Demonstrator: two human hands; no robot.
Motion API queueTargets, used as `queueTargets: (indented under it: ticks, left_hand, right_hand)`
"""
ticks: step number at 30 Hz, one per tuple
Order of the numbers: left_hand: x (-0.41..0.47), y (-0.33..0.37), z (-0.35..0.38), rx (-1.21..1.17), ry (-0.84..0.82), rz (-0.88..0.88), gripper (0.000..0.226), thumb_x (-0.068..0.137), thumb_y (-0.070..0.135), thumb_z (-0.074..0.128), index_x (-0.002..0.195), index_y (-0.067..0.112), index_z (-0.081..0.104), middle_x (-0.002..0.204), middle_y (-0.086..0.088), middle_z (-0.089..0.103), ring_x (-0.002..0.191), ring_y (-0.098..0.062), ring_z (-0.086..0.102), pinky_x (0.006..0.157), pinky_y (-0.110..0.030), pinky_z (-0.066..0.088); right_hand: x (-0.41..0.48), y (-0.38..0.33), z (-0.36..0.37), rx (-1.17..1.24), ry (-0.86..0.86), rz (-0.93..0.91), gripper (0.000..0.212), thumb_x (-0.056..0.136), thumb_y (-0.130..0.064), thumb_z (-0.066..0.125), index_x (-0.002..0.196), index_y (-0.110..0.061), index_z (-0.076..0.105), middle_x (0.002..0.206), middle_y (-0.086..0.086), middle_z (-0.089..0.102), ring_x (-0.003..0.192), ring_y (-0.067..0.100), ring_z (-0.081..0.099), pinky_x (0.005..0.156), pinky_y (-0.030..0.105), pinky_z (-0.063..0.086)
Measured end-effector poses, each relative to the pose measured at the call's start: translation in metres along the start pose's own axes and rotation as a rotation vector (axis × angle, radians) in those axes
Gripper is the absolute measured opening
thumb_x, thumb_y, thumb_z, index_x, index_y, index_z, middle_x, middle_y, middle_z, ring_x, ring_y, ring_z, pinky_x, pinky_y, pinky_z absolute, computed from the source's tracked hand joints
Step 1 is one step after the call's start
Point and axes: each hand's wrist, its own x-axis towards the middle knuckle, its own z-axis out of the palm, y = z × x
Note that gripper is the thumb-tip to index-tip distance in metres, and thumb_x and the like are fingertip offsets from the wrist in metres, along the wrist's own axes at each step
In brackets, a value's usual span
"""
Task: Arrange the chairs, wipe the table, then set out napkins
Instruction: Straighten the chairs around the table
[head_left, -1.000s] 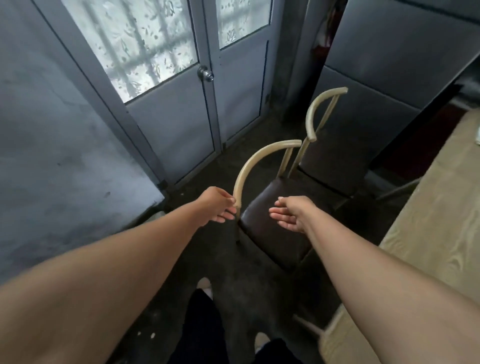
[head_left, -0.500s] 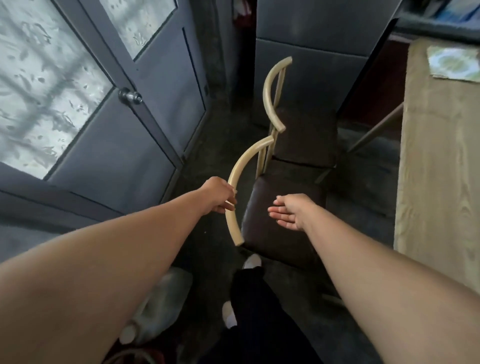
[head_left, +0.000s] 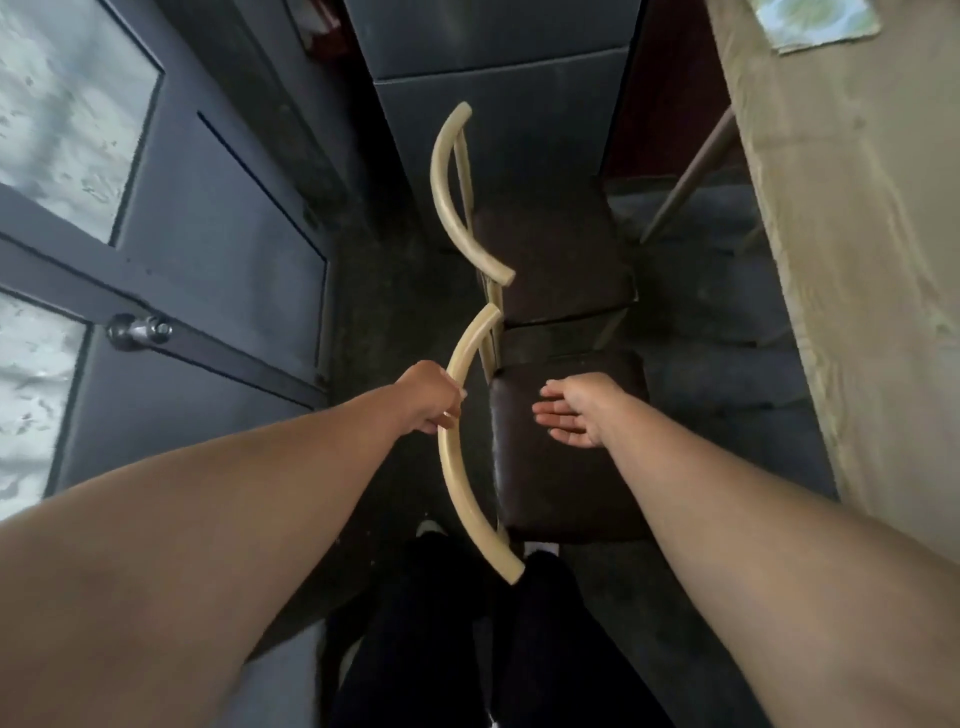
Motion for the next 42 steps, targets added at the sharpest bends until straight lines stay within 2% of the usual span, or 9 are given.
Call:
queueTargets:
  ticks: [4,8,12,20,24,28,36,38,42]
  left_hand:
    - [0.019,0.035,-0.007,0.133,-0.145,0.071,0.026,0.098,0.009,0.050,0.123,0.004,0.056,0.101,-0.011,0.064,0.103,-0.025,0.065,0.065,-0.023,0.049]
    - [0.039,0.058,-0.015,0.270,-0.219,0.122,0.015,0.101,0.013,0.043,0.109,0.012,0.054,0.082,-0.004,0.060,0.077,-0.019,0.064,0.059,-0.022,0.043]
    - [0.062,0.065,-0.032,0.444,-0.323,0.159,0.028,0.100,0.008,0.040,0.124,0.003,0.053,0.079,-0.006,0.057,0.072,-0.017,0.059,0.059,-0.023,0.043]
    - [0.081,0.049,-0.040,0.609,-0.276,0.234,0.026,0.098,0.013,0.042,0.118,0.008,0.058,0.089,-0.004,0.065,0.090,-0.023,0.069,0.088,-0.039,0.055]
    - [0.082,0.038,-0.037,0.640,-0.243,0.251,0.027,0.098,0.016,0.044,0.118,0.006,0.059,0.109,-0.010,0.066,0.091,-0.025,0.068,0.087,-0.039,0.054]
    - [0.094,0.028,-0.033,0.673,-0.233,0.268,0.031,0.098,0.021,0.048,0.122,0.003,0.055,0.112,-0.012,0.066,0.092,-0.025,0.068,0.085,-0.040,0.055]
    - [0.113,0.025,-0.026,0.671,-0.214,0.231,0.051,0.093,0.025,0.058,0.135,0.005,0.037,0.088,-0.012,0.058,0.071,-0.022,0.062,0.075,-0.041,0.057]
    - [0.119,0.028,-0.026,0.662,-0.222,0.226,0.056,0.092,0.024,0.060,0.138,0.005,0.035,0.087,-0.012,0.056,0.068,-0.022,0.061,0.072,-0.041,0.058]
    - [0.132,0.027,-0.026,0.646,-0.293,0.140,0.050,0.096,0.021,0.056,0.138,0.000,0.038,0.116,-0.020,0.059,0.102,-0.032,0.064,0.084,-0.050,0.056]
  right_hand:
    - [0.003,-0.012,-0.003,0.177,0.052,0.019,0.018,0.101,-0.017,0.045,0.112,-0.014,0.059,0.118,0.008,0.068,0.086,0.017,0.063,0.064,0.028,0.046]
    - [0.004,-0.011,0.008,0.360,0.110,0.053,0.021,0.102,-0.017,0.043,0.117,-0.013,0.058,0.125,0.008,0.064,0.102,0.019,0.062,0.078,0.031,0.047]
    - [0.001,-0.003,0.036,0.538,0.152,0.121,0.026,0.102,-0.016,0.045,0.124,-0.012,0.058,0.121,0.008,0.066,0.109,0.020,0.063,0.085,0.034,0.047]
    - [0.002,0.025,0.081,0.772,0.166,0.232,0.025,0.101,-0.020,0.048,0.123,-0.018,0.060,0.117,0.004,0.069,0.107,0.016,0.064,0.092,0.035,0.049]
    - [0.006,0.039,0.094,0.842,0.151,0.290,0.027,0.100,-0.018,0.049,0.125,-0.018,0.061,0.114,0.006,0.070,0.101,0.018,0.066,0.075,0.035,0.052]
    - [0.005,0.051,0.108,0.945,0.153,0.280,0.032,0.102,-0.014,0.044,0.132,-0.018,0.057,0.120,0.010,0.067,0.107,0.020,0.066,0.061,0.035,0.050]
    - [0.012,0.070,0.150,1.225,0.204,0.417,0.033,0.098,-0.034,0.050,0.113,-0.006,0.062,0.101,0.008,0.071,0.090,0.022,0.068,0.083,0.041,0.055]
    - [0.018,0.068,0.166,1.303,0.202,0.460,0.033,0.098,-0.033,0.050,0.107,-0.003,0.061,0.104,0.011,0.070,0.087,0.024,0.066,0.077,0.043,0.054]
    - [0.030,0.052,0.179,1.408,0.253,0.527,0.030,0.096,-0.032,0.053,0.104,-0.003,0.060,0.103,0.015,0.068,0.080,0.027,0.066,0.056,0.045,0.052]
